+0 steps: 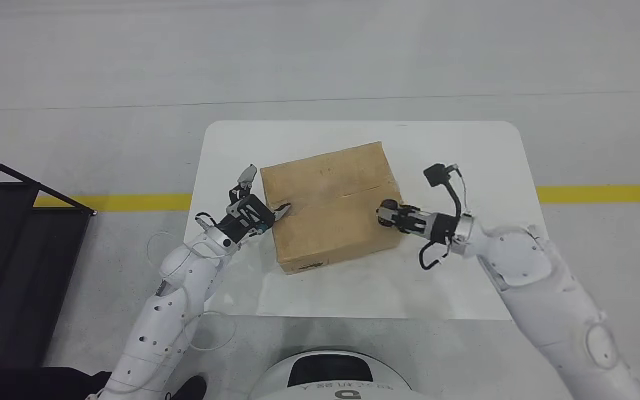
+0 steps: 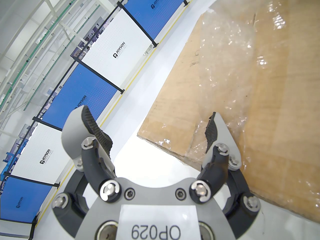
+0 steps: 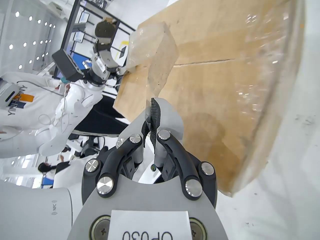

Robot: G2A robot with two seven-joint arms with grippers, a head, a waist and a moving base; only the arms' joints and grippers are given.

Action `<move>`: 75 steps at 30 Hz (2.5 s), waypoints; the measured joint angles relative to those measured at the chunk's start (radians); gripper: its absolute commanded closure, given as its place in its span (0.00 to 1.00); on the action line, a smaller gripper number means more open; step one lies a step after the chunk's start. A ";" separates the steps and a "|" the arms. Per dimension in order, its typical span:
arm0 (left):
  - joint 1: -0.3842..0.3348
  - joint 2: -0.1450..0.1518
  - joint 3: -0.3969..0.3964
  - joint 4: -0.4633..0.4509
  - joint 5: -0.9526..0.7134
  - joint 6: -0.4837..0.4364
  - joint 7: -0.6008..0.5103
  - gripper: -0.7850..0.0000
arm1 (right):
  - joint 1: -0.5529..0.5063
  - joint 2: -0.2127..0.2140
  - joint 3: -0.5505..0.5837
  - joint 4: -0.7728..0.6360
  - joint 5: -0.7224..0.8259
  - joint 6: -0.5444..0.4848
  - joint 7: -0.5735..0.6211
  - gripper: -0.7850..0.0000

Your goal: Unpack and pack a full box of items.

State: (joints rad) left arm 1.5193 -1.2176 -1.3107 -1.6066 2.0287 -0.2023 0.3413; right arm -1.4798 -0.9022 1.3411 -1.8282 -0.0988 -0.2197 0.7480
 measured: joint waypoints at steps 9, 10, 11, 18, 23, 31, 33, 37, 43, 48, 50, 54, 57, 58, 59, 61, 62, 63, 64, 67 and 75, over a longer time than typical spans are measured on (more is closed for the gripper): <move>0.000 0.000 0.000 0.000 0.000 0.000 0.000 0.00 | -0.037 0.002 0.115 -0.085 -0.005 0.218 -0.118 0.00; 0.000 0.000 0.000 0.000 0.000 0.000 0.000 0.00 | -0.037 0.001 0.120 -0.087 0.003 0.234 -0.131 0.00; 0.000 0.000 0.000 0.000 0.000 0.000 0.000 0.00 | -0.037 -0.001 0.124 -0.090 0.010 0.250 -0.144 0.00; 0.000 0.000 0.000 0.000 0.000 0.000 0.000 0.00 | -0.027 -0.010 0.115 -0.096 -0.012 0.337 -0.222 0.00; 0.000 0.000 0.000 0.000 0.000 0.000 0.000 0.00 | -0.049 -0.015 0.099 -0.132 -0.053 0.320 -0.262 0.00; 0.000 0.000 0.000 0.000 0.000 0.000 0.000 0.00 | -0.088 -0.017 0.086 -0.161 -0.043 0.212 -0.246 0.00; 0.000 0.000 0.000 0.000 0.000 0.000 0.000 0.00 | -0.088 -0.017 0.086 -0.161 -0.043 0.214 -0.247 0.00; 0.000 0.000 0.000 0.000 0.000 0.000 0.000 0.00 | -0.088 -0.018 0.083 -0.162 -0.040 0.211 -0.245 0.00; 0.000 0.000 0.000 0.000 0.000 0.000 0.000 0.00 | -0.001 -0.032 -0.024 -0.134 0.171 0.001 -0.053 0.00; 0.000 0.000 0.000 0.000 0.000 0.000 0.000 0.00 | 0.178 -0.069 -0.230 -0.076 0.227 0.071 0.046 0.00; 0.000 0.000 0.000 0.000 0.000 0.000 0.000 0.00 | 0.261 -0.092 -0.312 -0.020 0.257 0.098 0.045 0.00; 0.000 0.000 0.000 0.000 0.000 0.000 0.000 0.00 | 0.401 -0.137 -0.444 0.090 0.299 0.138 0.030 0.00; 0.000 0.000 0.000 0.000 0.000 0.000 0.000 0.00 | 0.488 -0.169 -0.517 0.169 0.331 0.172 0.036 0.00; 0.000 0.000 0.000 0.000 0.000 0.000 0.000 0.00 | 0.512 -0.177 -0.533 0.192 0.339 0.186 0.042 0.00; 0.000 0.000 0.000 0.000 0.000 0.000 0.000 0.00 | 0.542 -0.187 -0.552 0.221 0.346 0.204 0.049 0.00; 0.000 0.000 0.000 0.000 0.000 0.000 0.000 0.00 | 0.581 -0.202 -0.577 0.262 0.357 0.235 0.058 0.00; 0.000 0.000 0.000 0.000 0.000 0.000 0.000 0.00 | 0.603 -0.211 -0.592 0.287 0.367 0.259 0.062 0.00; 0.000 0.000 0.000 0.000 0.000 0.000 0.000 0.00 | 0.618 -0.218 -0.603 0.303 0.370 0.276 0.060 0.00; 0.000 0.000 0.000 0.000 0.000 0.000 0.000 0.00 | 0.637 -0.227 -0.619 0.322 0.369 0.298 0.057 0.00; 0.000 0.000 0.000 0.000 0.000 0.000 0.000 0.00 | 0.680 -0.246 -0.651 0.361 0.358 0.339 0.068 0.00; 0.000 0.000 0.000 0.000 0.000 0.000 0.000 0.00 | 0.748 -0.290 -0.715 0.435 0.329 0.384 0.068 0.00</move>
State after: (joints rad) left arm 1.5193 -1.2176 -1.3107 -1.6066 2.0287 -0.2023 0.3413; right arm -0.7323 -1.1927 0.6262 -1.3932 0.2307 0.1639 0.8164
